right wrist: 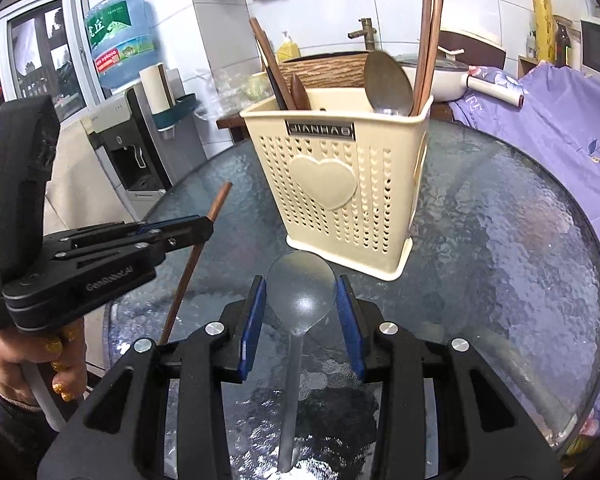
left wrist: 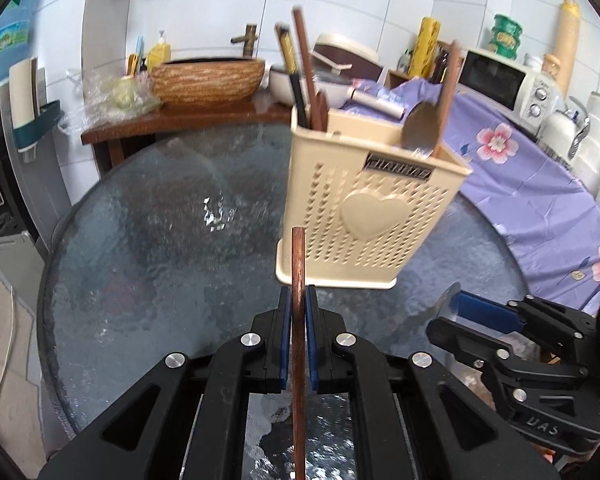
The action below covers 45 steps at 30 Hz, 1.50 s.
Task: Organize utensils
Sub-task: 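Lift wooden chopstick with left tool while right tool carries plastic spoon over holder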
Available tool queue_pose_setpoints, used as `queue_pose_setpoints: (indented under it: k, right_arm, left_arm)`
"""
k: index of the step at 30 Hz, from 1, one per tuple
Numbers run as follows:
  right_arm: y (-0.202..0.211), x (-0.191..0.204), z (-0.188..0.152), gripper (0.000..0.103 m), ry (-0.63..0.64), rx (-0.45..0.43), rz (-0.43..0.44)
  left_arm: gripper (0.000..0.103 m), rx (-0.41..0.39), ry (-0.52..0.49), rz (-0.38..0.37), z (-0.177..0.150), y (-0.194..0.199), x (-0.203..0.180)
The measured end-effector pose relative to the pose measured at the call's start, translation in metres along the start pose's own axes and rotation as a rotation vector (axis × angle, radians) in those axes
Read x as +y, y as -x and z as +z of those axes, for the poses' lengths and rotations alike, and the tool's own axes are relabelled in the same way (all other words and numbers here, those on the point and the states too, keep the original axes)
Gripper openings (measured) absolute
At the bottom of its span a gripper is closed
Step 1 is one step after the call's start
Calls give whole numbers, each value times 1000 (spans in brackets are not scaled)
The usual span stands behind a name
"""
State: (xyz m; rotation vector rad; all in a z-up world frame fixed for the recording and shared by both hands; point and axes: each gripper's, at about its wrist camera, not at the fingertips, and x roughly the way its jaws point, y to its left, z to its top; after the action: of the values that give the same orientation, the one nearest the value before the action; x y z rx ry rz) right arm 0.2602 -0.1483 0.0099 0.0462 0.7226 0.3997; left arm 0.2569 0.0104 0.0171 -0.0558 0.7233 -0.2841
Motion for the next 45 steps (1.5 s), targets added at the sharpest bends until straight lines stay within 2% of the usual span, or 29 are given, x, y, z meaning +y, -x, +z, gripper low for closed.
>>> queue_pose_setpoints:
  k: [13, 29, 45]
  right_arm:
    - [29, 1, 8, 36, -3, -1, 57]
    - [43, 4, 19, 36, 13, -17, 71]
    - [61, -1, 56, 36, 22, -73, 64]
  left_arm:
    - [7, -96, -17, -29, 6, 44, -11]
    - [6, -156, -22, -53, 16, 67, -14]
    - [6, -242, -50, -69, 52, 85, -26]
